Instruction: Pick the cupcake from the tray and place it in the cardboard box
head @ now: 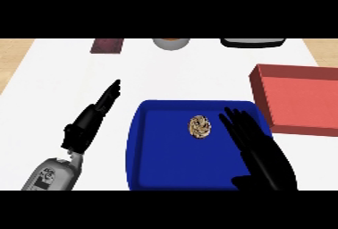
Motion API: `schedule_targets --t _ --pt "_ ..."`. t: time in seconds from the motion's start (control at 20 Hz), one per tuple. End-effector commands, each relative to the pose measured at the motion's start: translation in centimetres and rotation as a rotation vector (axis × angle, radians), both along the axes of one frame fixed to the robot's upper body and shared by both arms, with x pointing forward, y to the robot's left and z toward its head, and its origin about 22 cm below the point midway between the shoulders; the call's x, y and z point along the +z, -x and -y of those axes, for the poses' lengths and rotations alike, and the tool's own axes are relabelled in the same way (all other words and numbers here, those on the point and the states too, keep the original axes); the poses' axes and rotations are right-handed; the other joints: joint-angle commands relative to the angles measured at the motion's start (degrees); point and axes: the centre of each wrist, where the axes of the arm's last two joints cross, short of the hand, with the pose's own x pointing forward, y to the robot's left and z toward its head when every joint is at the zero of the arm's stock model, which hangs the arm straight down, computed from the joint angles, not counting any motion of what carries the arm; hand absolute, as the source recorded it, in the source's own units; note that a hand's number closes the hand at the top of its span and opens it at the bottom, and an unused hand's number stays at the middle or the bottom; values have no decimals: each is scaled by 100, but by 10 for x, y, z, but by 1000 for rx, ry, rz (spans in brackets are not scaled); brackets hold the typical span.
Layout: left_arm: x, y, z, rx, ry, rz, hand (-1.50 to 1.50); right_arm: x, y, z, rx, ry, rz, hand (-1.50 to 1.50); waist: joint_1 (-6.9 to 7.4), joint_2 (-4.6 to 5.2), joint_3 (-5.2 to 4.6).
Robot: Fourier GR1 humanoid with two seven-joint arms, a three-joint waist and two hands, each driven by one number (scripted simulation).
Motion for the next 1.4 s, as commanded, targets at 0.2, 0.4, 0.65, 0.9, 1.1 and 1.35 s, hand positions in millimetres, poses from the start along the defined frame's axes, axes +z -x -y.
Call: schedule_targets --t 0.2,0.4,0.65,0.9,1.1,1.35 --pt "7 -9 10 -29 16 -6 0 62 28 -49 -24 68 -226 -150 108 42 15" --pt "-13 -1 -4 -23 1 1 0 70 -3 -47 -74 35 -283 -150 135 53 22" --pt "0 -7 -5 -42 13 3 0 37 -6 -80 -62 6 -275 -150 130 52 25" --pt "16 -5 3 -12 -11 11 0 28 -21 -98 -94 54 -313 -150 145 48 26" --pt "3 -5 -3 -39 -10 12 0 -2 -43 -87 -129 68 -365 -150 138 54 26" --pt "7 -9 5 -12 3 10 0 -25 -39 -69 -132 60 -329 -150 115 52 26"
